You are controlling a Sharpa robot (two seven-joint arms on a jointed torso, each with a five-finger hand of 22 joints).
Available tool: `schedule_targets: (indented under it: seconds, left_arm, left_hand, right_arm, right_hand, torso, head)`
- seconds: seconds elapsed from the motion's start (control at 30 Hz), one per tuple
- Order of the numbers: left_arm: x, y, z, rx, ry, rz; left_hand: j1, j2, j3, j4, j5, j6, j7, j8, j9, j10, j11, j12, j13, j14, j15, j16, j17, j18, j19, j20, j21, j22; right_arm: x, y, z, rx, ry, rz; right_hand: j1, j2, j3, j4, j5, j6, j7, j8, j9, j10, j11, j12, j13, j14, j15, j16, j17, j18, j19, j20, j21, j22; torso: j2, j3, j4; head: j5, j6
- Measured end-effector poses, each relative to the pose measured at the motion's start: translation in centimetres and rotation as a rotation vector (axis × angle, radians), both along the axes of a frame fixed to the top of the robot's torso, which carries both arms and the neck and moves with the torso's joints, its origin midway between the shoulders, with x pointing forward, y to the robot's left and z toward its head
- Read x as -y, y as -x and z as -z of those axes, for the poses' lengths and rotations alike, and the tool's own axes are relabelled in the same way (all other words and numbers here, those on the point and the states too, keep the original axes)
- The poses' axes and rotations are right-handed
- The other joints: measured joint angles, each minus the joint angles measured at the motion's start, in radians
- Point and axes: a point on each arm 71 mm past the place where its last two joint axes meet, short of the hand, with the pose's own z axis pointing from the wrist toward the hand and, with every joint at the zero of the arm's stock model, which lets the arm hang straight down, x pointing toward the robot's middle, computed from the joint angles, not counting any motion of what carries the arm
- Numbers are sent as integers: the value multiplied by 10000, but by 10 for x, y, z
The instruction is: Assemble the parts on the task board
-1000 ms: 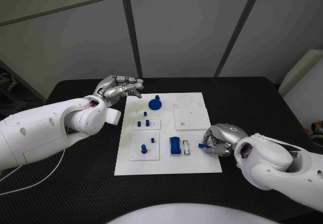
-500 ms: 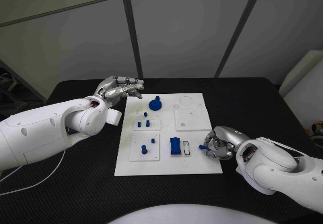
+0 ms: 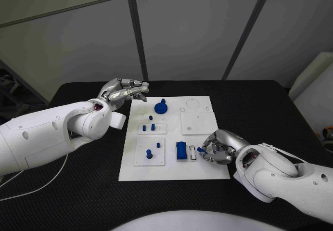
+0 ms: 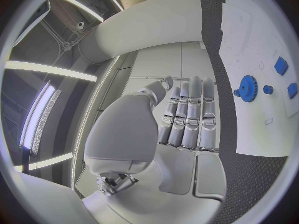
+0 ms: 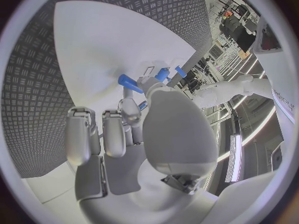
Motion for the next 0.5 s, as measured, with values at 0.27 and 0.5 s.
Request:
schedule_targets:
  seconds: [0.27,0.5]
  left_arm:
    - [0,0,0,-2,4,9]
    - [1,0,0,-5,11,29]
  left_hand:
    - [0,0,0,0,0,0,0,0,0,0,0,0,0,0,0,0,0,0,0,0,0,1]
    - [52,52,0,0,0,0,0,0,0,0,0,41,0,0,0,0,1,1,0,0,-40,1]
  right_arm:
    - [-9,-4,3,-156,-260,50]
    - [-15,-6,7,-383,-324,-26]
  right_hand:
    - [-652,-34,254,-218,667,4,-3,96,4,75,-3,100,62,0,0,0,0,1,0,0,0,0]
    - [-1474,-6,-248,207,798,108,-105,234,222,172,-14,261,180,-1,-1,0,0,0,0,0,0,0]
  torso:
    - [-1,0,0]
    - [-1,1,-1]
  head:
    - [20,-7]
    - [52,-15]
